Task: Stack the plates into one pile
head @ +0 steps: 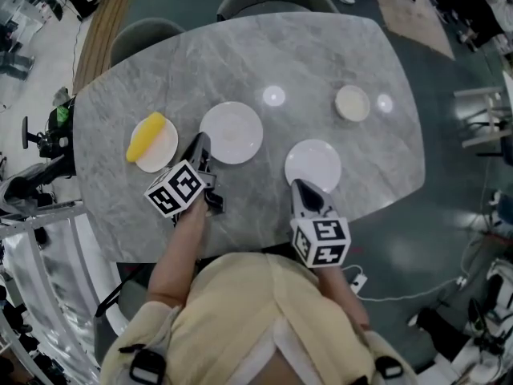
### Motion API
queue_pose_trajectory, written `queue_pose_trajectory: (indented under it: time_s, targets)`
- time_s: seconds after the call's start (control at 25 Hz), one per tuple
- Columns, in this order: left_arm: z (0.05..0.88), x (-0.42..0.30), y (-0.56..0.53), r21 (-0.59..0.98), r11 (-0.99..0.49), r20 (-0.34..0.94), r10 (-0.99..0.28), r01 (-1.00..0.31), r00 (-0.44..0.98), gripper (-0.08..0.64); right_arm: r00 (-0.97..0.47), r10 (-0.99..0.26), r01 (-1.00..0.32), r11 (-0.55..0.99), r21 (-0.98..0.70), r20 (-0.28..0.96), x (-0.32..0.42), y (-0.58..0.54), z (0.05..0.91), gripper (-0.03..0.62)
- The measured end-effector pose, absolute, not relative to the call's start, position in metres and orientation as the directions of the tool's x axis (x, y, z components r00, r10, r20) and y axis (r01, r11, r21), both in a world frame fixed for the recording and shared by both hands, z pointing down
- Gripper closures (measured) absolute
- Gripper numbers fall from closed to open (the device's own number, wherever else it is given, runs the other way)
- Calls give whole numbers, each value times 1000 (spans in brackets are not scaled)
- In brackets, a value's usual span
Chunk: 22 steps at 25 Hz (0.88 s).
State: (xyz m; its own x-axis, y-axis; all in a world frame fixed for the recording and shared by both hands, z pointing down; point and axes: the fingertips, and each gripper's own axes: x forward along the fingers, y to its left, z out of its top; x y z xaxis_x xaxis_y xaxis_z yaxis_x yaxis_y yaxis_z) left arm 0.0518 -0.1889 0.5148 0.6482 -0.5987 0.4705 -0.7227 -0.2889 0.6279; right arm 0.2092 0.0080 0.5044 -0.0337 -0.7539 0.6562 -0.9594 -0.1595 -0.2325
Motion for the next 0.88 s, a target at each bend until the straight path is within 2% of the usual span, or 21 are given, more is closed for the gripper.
queue_pose_trajectory:
  time_s: [0.24,0.6,0.88]
  targets:
    - [540,40,-195,566,-271,540,-591,-778,599,543,-35,-752,-959,-160,-235,658,209,7,507,589]
    - [559,35,-192,401,-346,642,-555,-849,529,529,-38,-748,-958,-161,-236,663,209,4,508,589]
    - [552,35,-197,318,-408,636,-577,-856,512,511,-36,-757,-956,-163,-242,653,208,3,506,589]
